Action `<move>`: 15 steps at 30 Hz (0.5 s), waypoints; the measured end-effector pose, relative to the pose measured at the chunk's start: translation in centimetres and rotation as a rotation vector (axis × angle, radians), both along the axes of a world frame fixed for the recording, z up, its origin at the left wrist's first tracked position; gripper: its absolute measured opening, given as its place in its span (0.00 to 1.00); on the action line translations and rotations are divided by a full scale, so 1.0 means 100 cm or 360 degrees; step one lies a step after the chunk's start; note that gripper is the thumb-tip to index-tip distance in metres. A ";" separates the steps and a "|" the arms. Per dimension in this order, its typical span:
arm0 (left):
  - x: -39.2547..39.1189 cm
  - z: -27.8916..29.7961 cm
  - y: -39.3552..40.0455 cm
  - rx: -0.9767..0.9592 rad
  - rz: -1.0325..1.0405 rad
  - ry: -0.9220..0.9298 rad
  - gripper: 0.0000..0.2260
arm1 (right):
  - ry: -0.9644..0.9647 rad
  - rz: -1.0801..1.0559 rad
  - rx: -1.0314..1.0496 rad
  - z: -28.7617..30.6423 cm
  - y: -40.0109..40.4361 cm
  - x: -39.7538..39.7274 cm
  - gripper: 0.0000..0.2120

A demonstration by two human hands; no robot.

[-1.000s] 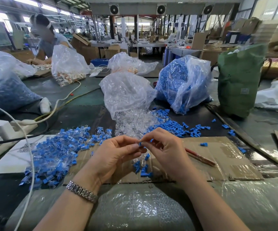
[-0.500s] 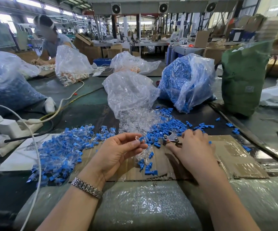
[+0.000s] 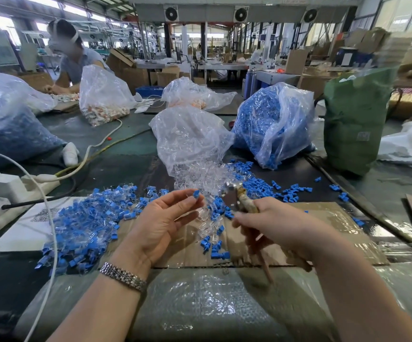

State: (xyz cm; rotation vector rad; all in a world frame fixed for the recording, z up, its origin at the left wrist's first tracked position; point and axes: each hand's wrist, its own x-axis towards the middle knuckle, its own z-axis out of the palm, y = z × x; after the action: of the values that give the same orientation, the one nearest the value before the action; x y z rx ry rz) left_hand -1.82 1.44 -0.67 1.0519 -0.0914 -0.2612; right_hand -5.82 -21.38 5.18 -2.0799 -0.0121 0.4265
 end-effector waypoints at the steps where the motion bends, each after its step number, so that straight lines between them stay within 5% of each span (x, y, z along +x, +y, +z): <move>1: 0.000 0.000 -0.001 -0.0016 0.0013 -0.0011 0.12 | 0.0075 0.0087 0.0049 0.005 0.004 -0.002 0.11; 15: -0.004 0.001 -0.005 0.0109 0.0072 -0.0146 0.12 | 0.0024 0.0283 -0.0117 0.007 0.037 -0.004 0.15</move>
State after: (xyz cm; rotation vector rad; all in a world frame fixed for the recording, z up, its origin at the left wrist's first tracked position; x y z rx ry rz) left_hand -2.18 0.97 -0.58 1.1326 -0.1423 -0.1761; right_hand -6.23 -17.68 5.92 -2.1563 -0.1756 0.5580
